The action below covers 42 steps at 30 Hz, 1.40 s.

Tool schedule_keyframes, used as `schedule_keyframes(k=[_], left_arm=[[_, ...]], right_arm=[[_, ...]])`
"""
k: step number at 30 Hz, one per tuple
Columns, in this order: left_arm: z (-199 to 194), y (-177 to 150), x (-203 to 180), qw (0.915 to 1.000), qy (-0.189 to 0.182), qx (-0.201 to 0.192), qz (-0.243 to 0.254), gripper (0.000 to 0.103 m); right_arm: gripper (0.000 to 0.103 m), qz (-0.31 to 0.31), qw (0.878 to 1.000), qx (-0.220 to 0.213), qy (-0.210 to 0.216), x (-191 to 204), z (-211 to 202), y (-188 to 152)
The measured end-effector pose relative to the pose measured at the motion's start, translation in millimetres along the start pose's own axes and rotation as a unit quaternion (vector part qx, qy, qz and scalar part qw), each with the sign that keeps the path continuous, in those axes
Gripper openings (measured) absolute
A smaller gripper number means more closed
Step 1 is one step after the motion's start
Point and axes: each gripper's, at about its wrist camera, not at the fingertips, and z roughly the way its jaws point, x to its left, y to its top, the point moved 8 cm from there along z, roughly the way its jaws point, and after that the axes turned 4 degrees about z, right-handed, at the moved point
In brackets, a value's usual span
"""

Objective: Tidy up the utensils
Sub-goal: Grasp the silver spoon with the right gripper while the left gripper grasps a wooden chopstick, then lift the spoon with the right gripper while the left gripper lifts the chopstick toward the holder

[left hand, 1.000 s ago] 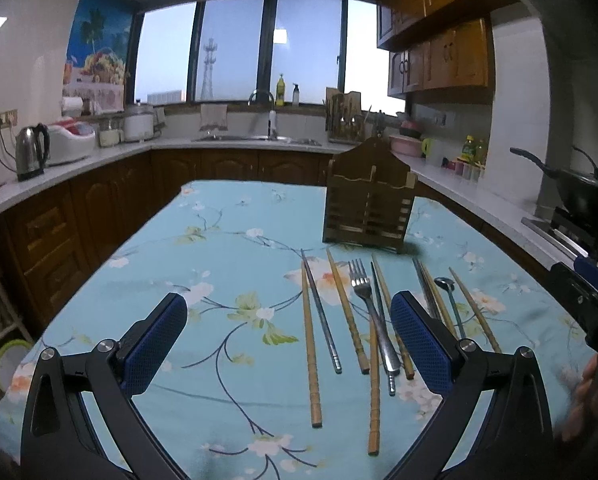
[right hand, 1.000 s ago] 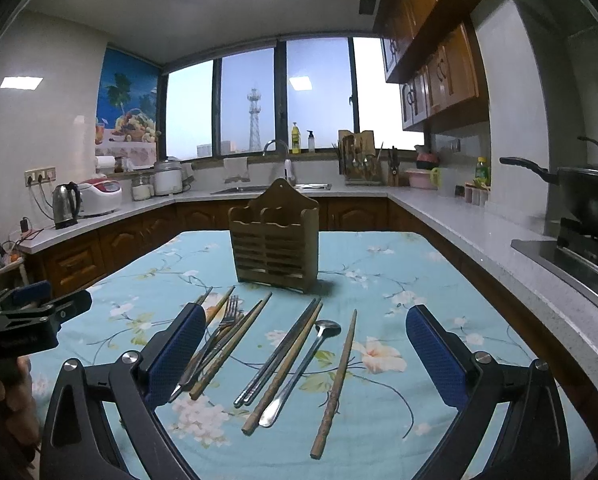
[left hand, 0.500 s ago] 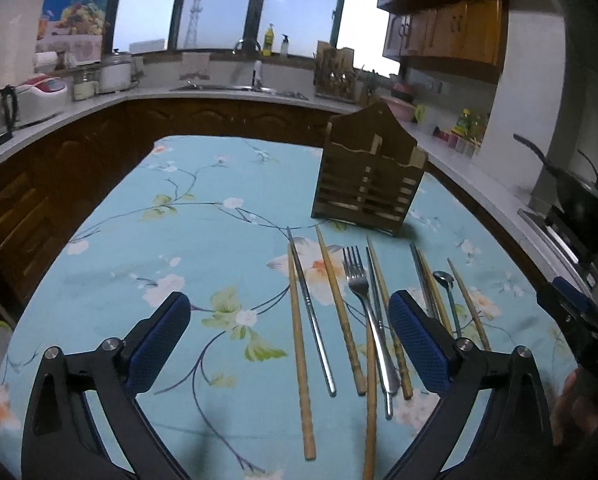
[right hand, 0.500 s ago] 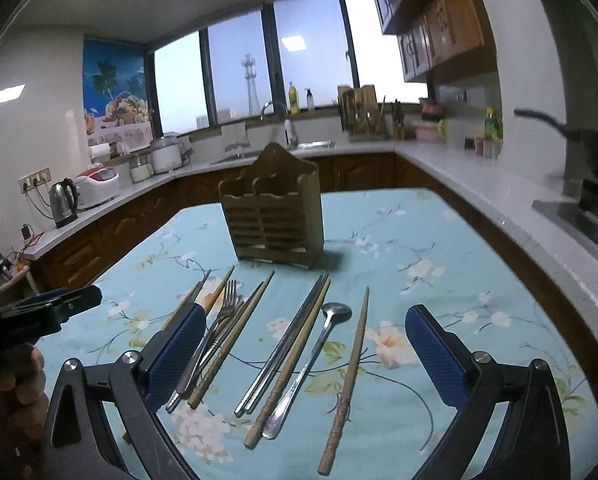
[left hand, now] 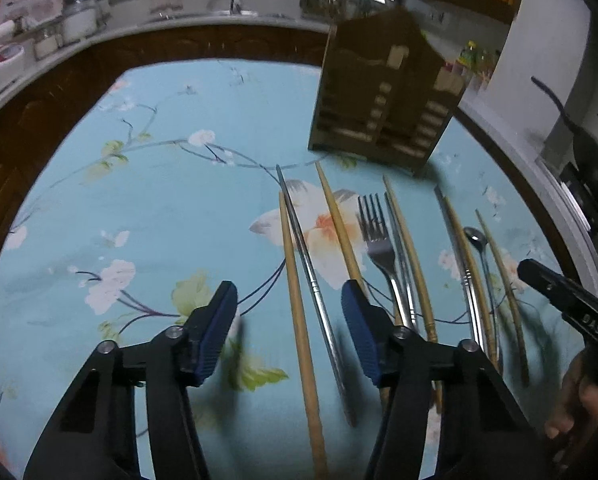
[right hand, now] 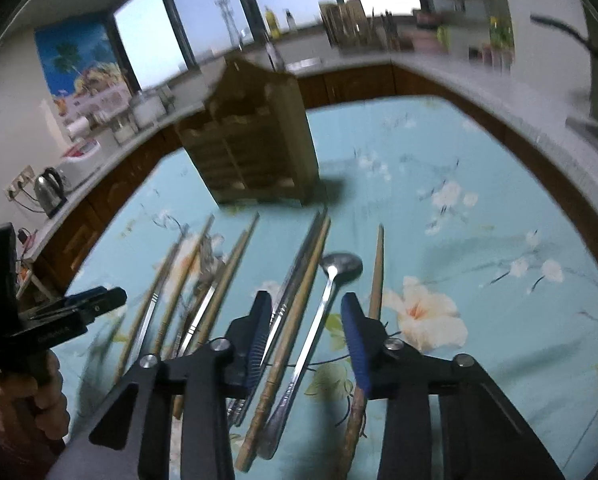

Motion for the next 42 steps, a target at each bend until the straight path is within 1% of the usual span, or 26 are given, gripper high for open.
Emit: schedule_keyframes(k=[2,7,11,17,19,20,23,27,32,34,37,38,42], left_arm=[[7,2,3,1.0000,-0.002,0.009,-0.001,0.046],[25,11,7,0.9995,-0.004,0.030,0.008,0.040],[39,17,7,0.9989,-0.004,0.043,0.020,0.033],[52,30,3,0.9983,-0.009,0.045,0.036,0.022],[56,34,2,0.9982,-0.018,0.046,0.035,0.021],[58,35,2,0.9978,-0.029,0.050,0.033,0.019],[59,35,4,0.9971,-0.044,0.053,0.030,0.018],[57,35,4,0.9965,-0.050,0.057,0.035,0.018],[54,33,12,0.9950,-0.076,0.065,0.003,0.017],[52,31,14,0.9954,-0.070,0.065,0.003,0.017],[49,28,16,0.9954,-0.073,0.062,-0.003,0.017],[51,26,15,0.9958,-0.064,0.066,0.005,0.018],[55,26,5,0.9967,-0.036,0.060,0.040,0.019]], right_arm=[[0.028,0.011,1.000,0.024,0.001,-4,13,-3],[0.024,0.024,0.998,0.057,-0.012,-12,34,-2],[0.021,0.038,0.996,0.080,-0.007,-20,47,-1],[0.014,0.045,0.995,0.084,0.006,-20,60,8],[0.010,0.042,0.996,0.083,0.005,-20,63,10],[0.010,0.042,0.996,0.084,0.006,-19,65,12],[0.009,0.052,0.995,0.085,0.016,-21,67,14],[0.008,0.057,0.994,0.084,0.027,-23,66,14],[0.008,0.063,0.994,0.085,0.035,-24,66,14],[0.008,0.062,0.994,0.084,0.036,-24,66,14],[0.008,0.064,0.994,0.084,0.037,-24,67,14],[0.008,0.064,0.994,0.084,0.037,-25,67,14],[0.008,0.061,0.994,0.083,0.034,-23,66,14]])
